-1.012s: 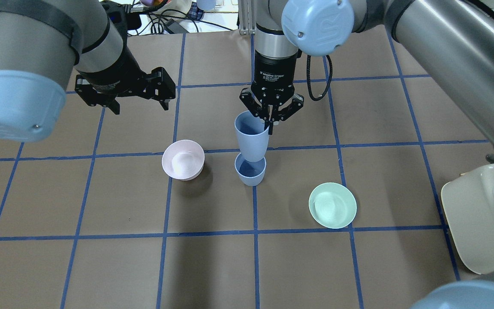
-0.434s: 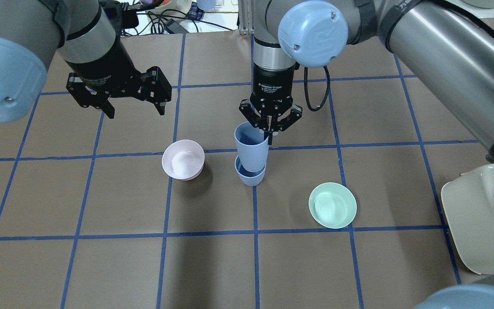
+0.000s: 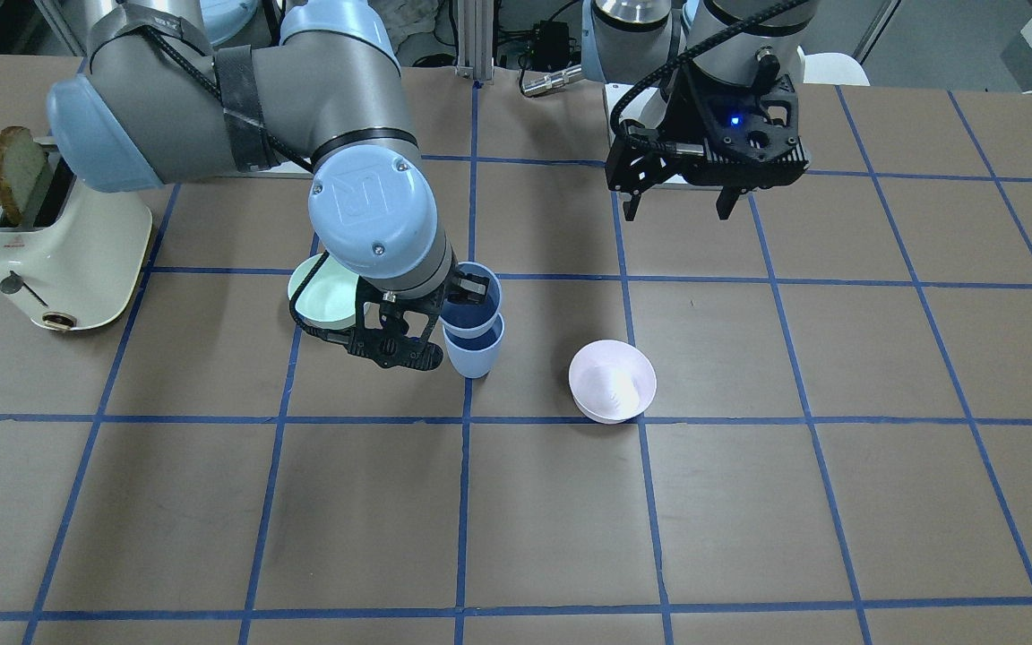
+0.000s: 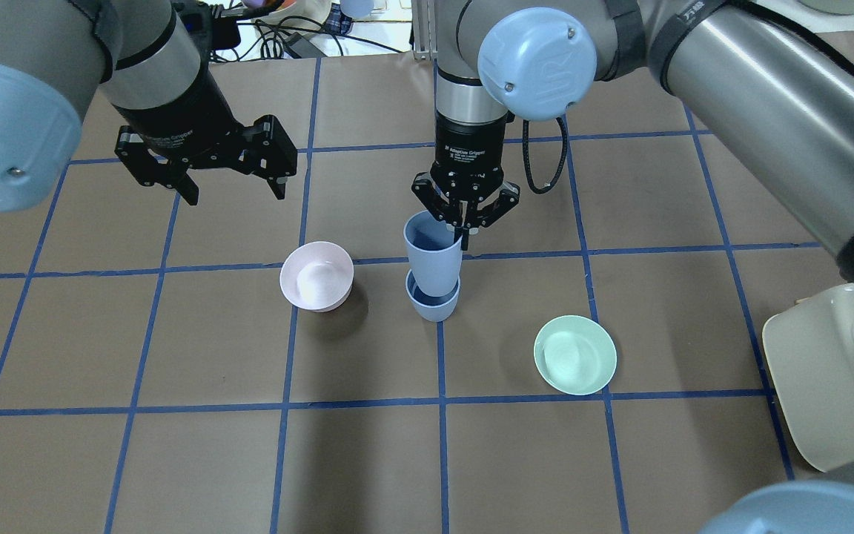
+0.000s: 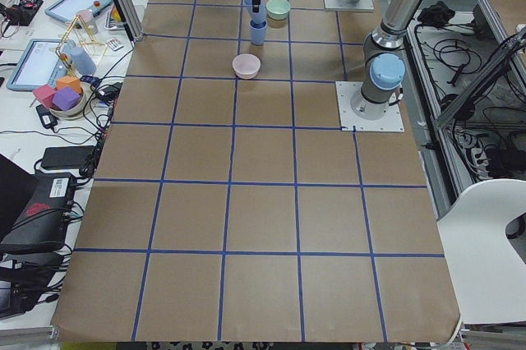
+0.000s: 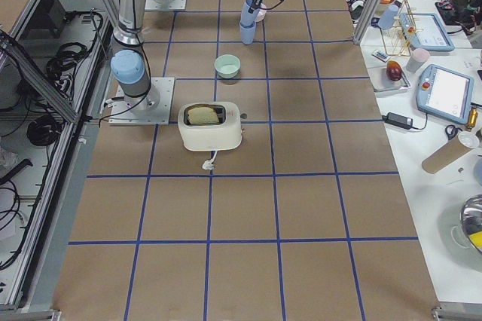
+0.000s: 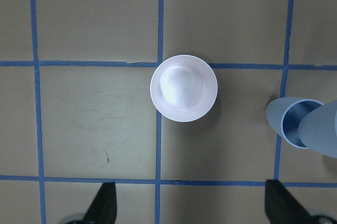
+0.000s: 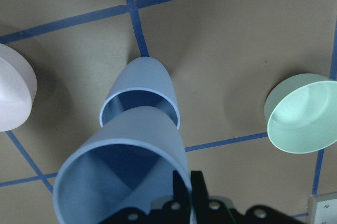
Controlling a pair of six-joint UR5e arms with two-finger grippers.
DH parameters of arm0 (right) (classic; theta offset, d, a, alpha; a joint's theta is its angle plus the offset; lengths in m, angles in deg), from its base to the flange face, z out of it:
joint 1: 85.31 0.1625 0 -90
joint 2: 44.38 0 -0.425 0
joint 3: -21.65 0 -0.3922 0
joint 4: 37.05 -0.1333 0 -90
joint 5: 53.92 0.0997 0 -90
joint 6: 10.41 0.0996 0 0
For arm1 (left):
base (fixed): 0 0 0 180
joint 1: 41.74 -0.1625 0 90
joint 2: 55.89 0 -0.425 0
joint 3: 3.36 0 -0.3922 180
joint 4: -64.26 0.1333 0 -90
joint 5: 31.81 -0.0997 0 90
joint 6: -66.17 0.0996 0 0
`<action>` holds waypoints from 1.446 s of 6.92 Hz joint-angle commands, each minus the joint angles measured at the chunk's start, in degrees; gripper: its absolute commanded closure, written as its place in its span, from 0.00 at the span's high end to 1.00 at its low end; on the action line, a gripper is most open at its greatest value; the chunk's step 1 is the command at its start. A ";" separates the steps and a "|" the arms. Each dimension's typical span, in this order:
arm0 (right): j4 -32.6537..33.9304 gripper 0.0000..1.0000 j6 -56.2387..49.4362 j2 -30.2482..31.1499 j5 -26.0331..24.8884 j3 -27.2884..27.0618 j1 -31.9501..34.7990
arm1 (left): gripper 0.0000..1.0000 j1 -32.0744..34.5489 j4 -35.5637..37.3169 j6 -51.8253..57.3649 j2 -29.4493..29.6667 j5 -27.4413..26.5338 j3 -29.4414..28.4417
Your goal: Stack blue cups with both arms
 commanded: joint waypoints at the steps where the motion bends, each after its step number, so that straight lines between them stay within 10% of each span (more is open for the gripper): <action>1: 1.12 0.00 -0.10 -0.59 0.00 0.00 -0.04 | 1.00 0.00 0.00 -0.20 0.00 -0.15 0.00; 4: 2.61 0.14 -0.10 -0.86 0.00 -1.75 -0.04 | 1.00 0.09 0.00 -0.21 0.00 -0.24 0.09; 6: 4.11 0.83 0.08 -0.34 -0.08 -2.55 -0.04 | 1.00 0.09 0.00 -0.12 0.00 -0.42 0.09; 10: 6.64 1.00 -1.23 3.43 -5.93 -1.59 -4.23 | 1.00 0.09 0.00 -0.12 0.00 -0.42 0.09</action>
